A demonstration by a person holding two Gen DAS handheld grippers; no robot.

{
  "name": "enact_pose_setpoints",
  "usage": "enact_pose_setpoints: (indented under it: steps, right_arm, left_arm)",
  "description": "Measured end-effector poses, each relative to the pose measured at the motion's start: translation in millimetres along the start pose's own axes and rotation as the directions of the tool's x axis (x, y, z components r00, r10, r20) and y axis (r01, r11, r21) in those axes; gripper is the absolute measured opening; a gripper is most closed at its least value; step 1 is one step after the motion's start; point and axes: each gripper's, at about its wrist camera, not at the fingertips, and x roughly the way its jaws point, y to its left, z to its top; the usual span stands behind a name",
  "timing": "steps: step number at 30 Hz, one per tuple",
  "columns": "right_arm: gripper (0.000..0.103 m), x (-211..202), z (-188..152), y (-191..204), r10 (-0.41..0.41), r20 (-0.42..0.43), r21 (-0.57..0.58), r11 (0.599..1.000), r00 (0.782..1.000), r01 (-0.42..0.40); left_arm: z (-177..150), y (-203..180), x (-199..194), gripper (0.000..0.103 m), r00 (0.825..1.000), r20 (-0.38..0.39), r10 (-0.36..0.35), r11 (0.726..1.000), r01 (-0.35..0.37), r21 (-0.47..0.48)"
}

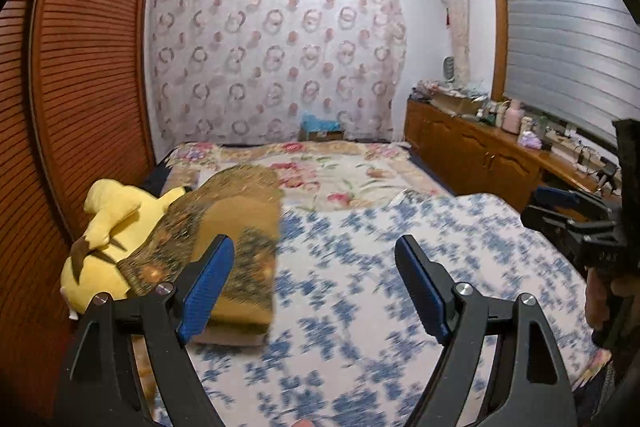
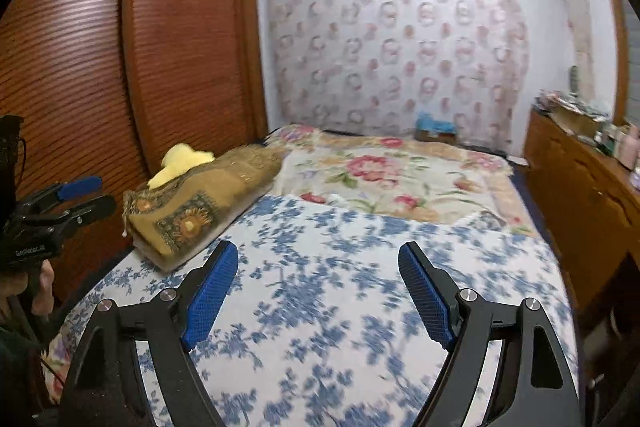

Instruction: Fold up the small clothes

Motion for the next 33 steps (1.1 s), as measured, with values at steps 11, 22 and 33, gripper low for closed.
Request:
enact_pose_setpoints:
  steps: [11, 22, 33]
  right_arm:
    - [0.084, -73, -4, 6, -0.151, 0.128, 0.061, 0.988, 0.98, 0.144]
    - [0.084, -76, -22, 20, -0.209, 0.158, 0.098, 0.976, 0.965, 0.195]
    - [0.084, -65, -22, 8, -0.212, 0.159, 0.107, 0.975, 0.964, 0.197]
  left_arm:
    - [24, -52, -1, 0.083, 1.0, 0.008, -0.013, 1.0, 0.013, 0.011]
    - [33, -75, -7, 0.083, 0.999, 0.036, -0.002, 0.999, 0.0, 0.042]
    - [30, -78, -7, 0.083, 0.999, 0.034, 0.003, 0.999, -0.005, 0.042]
